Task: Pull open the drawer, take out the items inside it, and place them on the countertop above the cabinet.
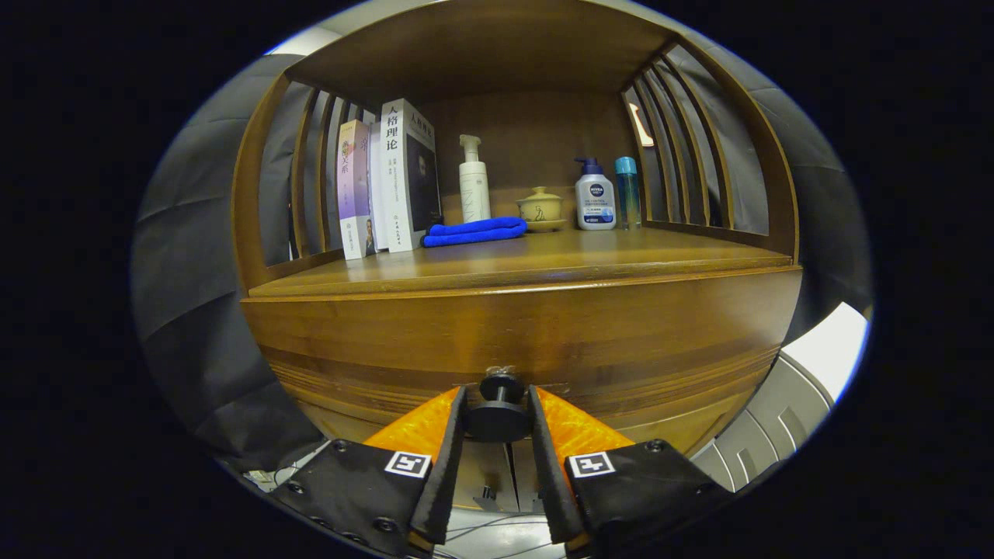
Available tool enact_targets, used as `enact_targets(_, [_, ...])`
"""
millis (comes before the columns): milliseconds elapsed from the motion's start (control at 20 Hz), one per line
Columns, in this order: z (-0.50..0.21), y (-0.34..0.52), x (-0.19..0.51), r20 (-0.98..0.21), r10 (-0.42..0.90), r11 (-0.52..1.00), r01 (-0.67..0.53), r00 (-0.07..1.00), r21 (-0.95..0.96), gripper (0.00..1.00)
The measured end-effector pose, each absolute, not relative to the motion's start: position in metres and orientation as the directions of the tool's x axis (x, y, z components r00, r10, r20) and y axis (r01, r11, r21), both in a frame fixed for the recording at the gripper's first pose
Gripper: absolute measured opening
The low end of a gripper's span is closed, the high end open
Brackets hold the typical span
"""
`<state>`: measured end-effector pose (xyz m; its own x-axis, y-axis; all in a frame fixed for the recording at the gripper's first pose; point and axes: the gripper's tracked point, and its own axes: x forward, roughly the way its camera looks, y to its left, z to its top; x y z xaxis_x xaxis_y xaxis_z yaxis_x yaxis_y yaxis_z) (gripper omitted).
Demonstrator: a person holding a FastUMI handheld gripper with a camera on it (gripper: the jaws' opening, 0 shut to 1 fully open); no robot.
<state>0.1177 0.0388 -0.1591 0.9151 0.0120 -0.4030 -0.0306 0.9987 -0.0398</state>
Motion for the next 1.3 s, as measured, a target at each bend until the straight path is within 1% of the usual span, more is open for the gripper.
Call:
enact_targets(100, [-0.16,0.038,0.117,-0.406,0.006,0.997,-0.035,0.914,-0.064,0.43])
enact_targets(150, [-0.16,0.038,0.119,-0.409,0.002,0.997,-0.034,0.913,-0.072,0.43])
enact_targets(200, [-0.161,0.038,0.118,-0.414,-0.001,0.997,-0.033,0.91,-0.074,0.33])
enact_targets(550, [-0.16,0.038,0.112,-0.41,0.004,0.999,-0.024,0.912,-0.043,0.33])
enact_targets(1300, [-0.156,0.039,0.055,-0.425,0.019,0.998,-0.045,0.905,-0.053,0.33])
